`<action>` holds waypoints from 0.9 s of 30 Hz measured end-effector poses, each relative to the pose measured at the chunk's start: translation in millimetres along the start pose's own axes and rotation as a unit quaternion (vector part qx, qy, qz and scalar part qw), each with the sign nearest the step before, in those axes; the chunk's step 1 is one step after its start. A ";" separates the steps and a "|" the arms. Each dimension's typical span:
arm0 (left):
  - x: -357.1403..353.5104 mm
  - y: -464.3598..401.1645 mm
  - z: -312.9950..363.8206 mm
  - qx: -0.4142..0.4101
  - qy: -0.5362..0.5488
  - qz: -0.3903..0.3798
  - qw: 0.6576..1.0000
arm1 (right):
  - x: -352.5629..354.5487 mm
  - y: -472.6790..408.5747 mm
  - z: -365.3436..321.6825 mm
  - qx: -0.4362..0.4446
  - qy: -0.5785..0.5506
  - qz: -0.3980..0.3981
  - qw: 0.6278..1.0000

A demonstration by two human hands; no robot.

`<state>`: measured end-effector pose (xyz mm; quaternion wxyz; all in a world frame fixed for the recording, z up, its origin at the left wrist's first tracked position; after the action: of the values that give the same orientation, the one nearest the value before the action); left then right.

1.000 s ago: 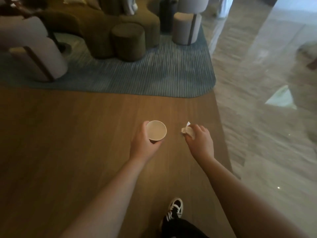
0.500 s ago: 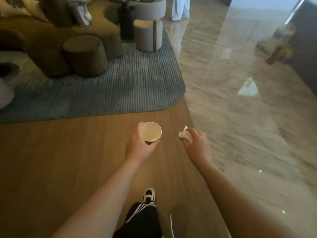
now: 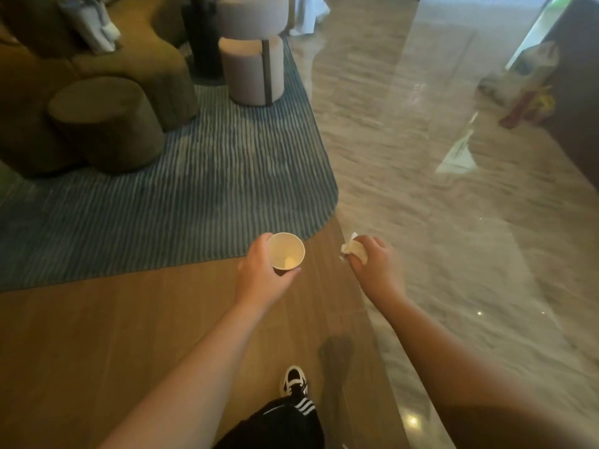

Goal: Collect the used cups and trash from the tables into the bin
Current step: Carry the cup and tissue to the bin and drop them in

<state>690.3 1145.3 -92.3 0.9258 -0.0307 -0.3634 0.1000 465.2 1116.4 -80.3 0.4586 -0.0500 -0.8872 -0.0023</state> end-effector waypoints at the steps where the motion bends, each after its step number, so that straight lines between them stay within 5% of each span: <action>1: -5.4 -26.7 4.2 -0.003 -0.003 -0.001 1.000 | 1.0 -27.6 -1.7 -0.004 -0.005 0.002 1.000; 27: -240.5 -641.0 124.1 0.008 -0.023 -0.014 1.000 | 8.2 -679.6 97.3 -0.011 -0.037 -0.005 0.999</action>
<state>538.3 466.4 -78.5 0.9187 -0.0156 -0.3840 0.0905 319.6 445.8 -101.7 0.4252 -0.0510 -0.9036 -0.0127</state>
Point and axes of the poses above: each hand's wrist, its own y-axis away from the middle knuckle, its own x-axis out of the back of the hand, z = x × y, the point moved 4 cm from there along -y, towards the middle knuckle, and after that the axes turned 3 degrees about -x, right-handed, at the moved point
